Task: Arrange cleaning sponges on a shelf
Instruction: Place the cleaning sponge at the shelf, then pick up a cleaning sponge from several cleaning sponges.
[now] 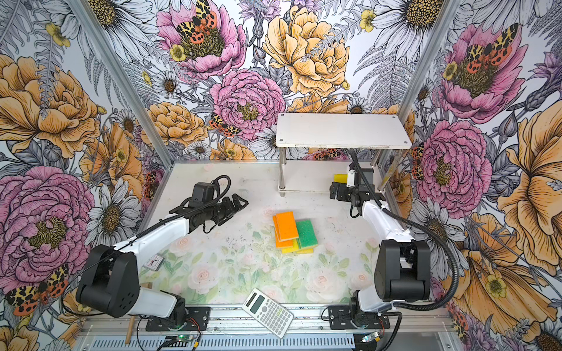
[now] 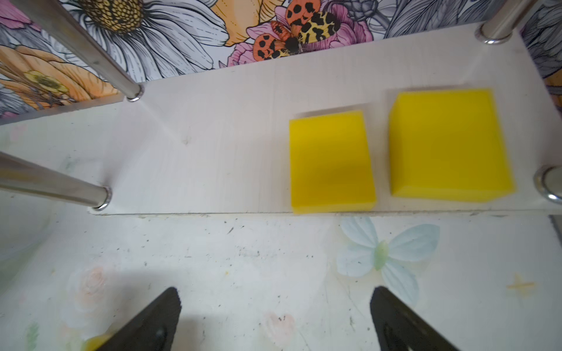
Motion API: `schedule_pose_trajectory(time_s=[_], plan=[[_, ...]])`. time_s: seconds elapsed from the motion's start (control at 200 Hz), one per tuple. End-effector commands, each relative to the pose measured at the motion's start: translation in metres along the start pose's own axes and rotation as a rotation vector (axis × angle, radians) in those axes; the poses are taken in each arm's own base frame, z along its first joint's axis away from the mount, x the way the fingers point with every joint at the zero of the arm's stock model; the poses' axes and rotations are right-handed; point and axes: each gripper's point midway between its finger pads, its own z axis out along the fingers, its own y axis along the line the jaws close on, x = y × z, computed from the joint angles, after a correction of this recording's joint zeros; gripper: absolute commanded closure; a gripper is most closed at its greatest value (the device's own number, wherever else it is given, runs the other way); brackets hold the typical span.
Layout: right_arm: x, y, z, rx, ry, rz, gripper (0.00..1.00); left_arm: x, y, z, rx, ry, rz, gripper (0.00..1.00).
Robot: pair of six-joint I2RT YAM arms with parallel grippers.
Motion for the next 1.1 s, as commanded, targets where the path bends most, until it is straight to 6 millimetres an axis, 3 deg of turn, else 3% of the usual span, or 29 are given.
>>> schedule_pose_trajectory(time_s=[0.0, 0.26, 0.43, 0.595, 0.921, 1.096], plan=[[0.013, 0.028, -0.012, -0.134, 0.011, 0.075, 0.00, 0.001, -0.015, -0.007, 0.052, -0.015, 0.025, 0.01], [0.055, 0.080, -0.031, -0.252, 0.088, 0.059, 0.00, 0.006, -0.019, -0.005, 0.065, -0.003, 0.024, 0.01], [0.063, 0.106, -0.046, -0.312, 0.094, 0.066, 0.01, 0.010, -0.020, -0.005, 0.075, 0.002, 0.011, 0.01], [0.066, 0.111, -0.054, -0.324, 0.087, 0.063, 0.01, 0.014, -0.022, -0.004, 0.108, 0.006, -0.012, 0.01], [0.091, 0.120, -0.049, -0.363, 0.167, 0.047, 0.02, 0.018, -0.024, 0.001, 0.126, 0.024, -0.039, 0.01], [0.093, 0.130, -0.054, -0.381, 0.168, 0.040, 0.04, 0.024, -0.027, 0.003, 0.143, 0.039, -0.061, 0.01]])
